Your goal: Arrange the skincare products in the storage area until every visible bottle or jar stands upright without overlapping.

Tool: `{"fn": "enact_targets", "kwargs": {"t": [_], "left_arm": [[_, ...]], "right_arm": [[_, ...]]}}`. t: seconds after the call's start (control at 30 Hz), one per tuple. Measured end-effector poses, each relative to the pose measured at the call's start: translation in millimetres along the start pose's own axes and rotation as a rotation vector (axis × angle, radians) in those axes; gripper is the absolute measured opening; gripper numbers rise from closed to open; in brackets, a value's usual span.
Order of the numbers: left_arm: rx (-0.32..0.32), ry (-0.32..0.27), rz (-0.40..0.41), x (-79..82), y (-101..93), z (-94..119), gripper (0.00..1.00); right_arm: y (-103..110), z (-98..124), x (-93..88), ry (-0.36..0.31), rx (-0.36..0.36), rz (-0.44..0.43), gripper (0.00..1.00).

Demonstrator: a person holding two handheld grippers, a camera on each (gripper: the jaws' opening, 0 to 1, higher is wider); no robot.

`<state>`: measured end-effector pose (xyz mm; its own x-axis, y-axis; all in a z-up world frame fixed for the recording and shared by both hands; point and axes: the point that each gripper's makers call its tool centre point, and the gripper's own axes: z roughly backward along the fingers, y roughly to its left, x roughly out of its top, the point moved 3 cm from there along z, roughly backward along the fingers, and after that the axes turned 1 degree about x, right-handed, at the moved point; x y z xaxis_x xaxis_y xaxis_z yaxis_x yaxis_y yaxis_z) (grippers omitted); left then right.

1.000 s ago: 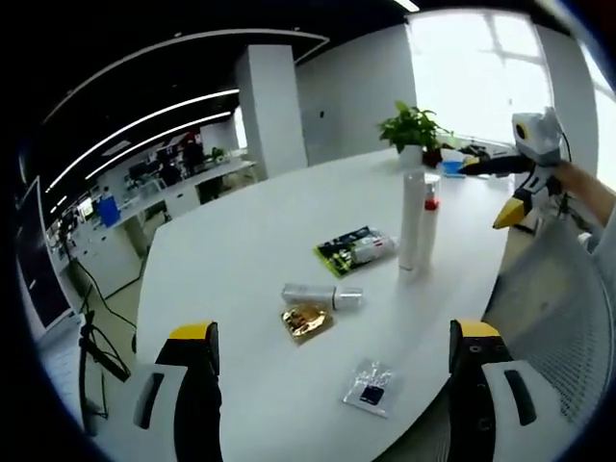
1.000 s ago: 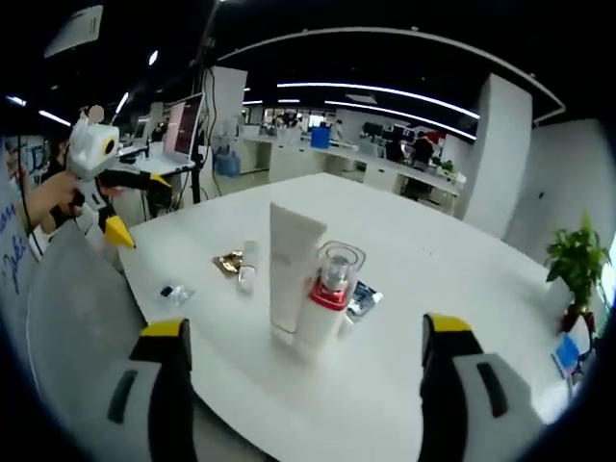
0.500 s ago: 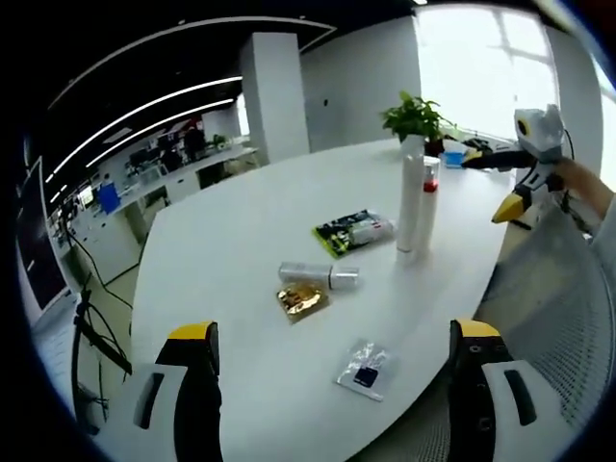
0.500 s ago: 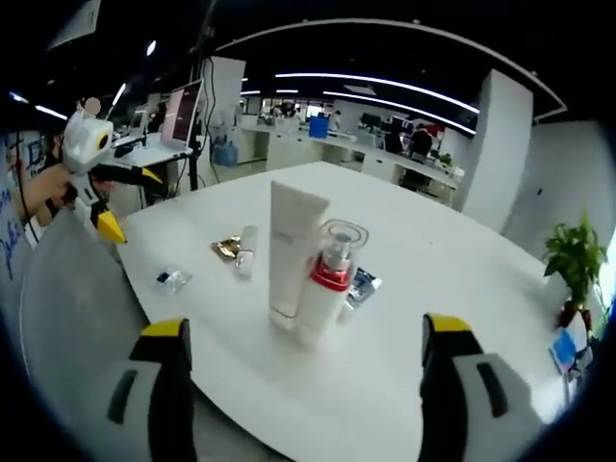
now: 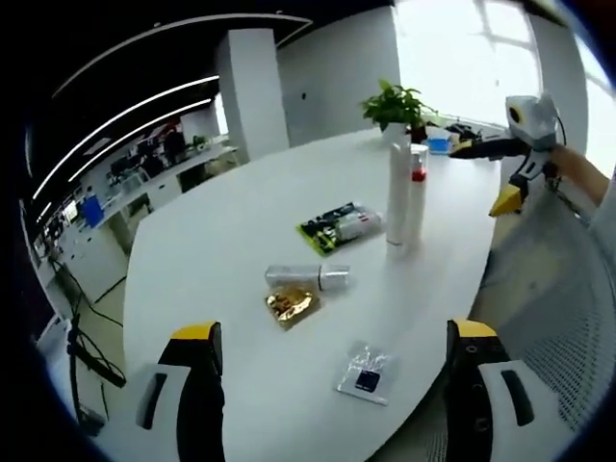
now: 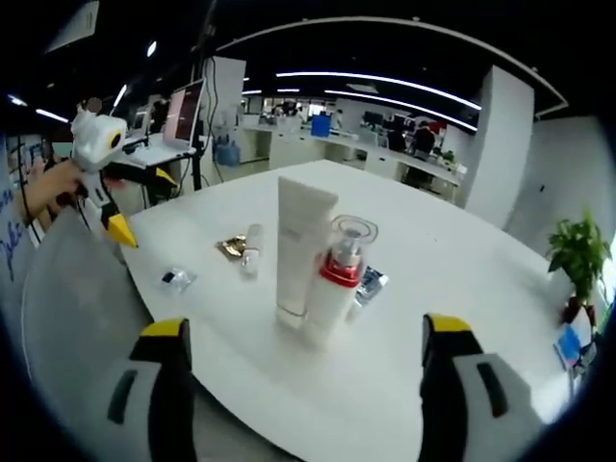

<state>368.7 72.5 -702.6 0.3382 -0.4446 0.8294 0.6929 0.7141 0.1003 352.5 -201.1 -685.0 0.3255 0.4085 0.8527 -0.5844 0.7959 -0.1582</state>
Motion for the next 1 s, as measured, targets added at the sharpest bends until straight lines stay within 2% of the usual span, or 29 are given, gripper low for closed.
{"fn": "enact_targets", "kwargs": {"t": [0.1,0.2,0.3,0.37,0.5,0.6,0.67,0.87,1.0], "left_arm": [[-0.021,-0.004,-0.028,5.5,0.2,-6,0.91],[-0.037,0.02,-0.091,9.4,4.6,-13,0.9],[-0.053,0.031,-0.112,13.7,8.8,-19,0.87],[-0.089,0.025,-0.131,17.3,8.9,-24,0.84],[-0.116,0.064,-0.207,16.5,14.3,-36,0.8],[-0.137,0.068,-0.208,16.2,18.0,-48,0.78],[-0.166,0.08,-0.217,15.0,18.5,-54,0.73],[-0.186,0.104,-0.272,18.0,28.1,-68,0.66],[-0.204,0.11,-0.326,23.3,34.1,-78,0.55]], "right_arm": [[0,-1,-0.6,0.003,0.002,-0.003,1.0],[0,-1,-0.6,0.003,0.002,-0.001,1.0],[-1,-1,-1.3,0.005,-0.003,-0.003,1.0],[-2,-1,-1.9,0.006,-0.004,-0.008,1.0],[-2,-2,-3.2,0.009,-0.004,-0.01,1.0],[-1,-2,-3.7,0.009,-0.001,-0.017,1.0],[-1,-2,-3.6,0.008,-0.001,-0.018,1.0],[0,-1,-5.3,0.013,-0.002,-0.022,1.0],[-1,-1,-6.3,0.014,-0.006,-0.028,1.0]]}}
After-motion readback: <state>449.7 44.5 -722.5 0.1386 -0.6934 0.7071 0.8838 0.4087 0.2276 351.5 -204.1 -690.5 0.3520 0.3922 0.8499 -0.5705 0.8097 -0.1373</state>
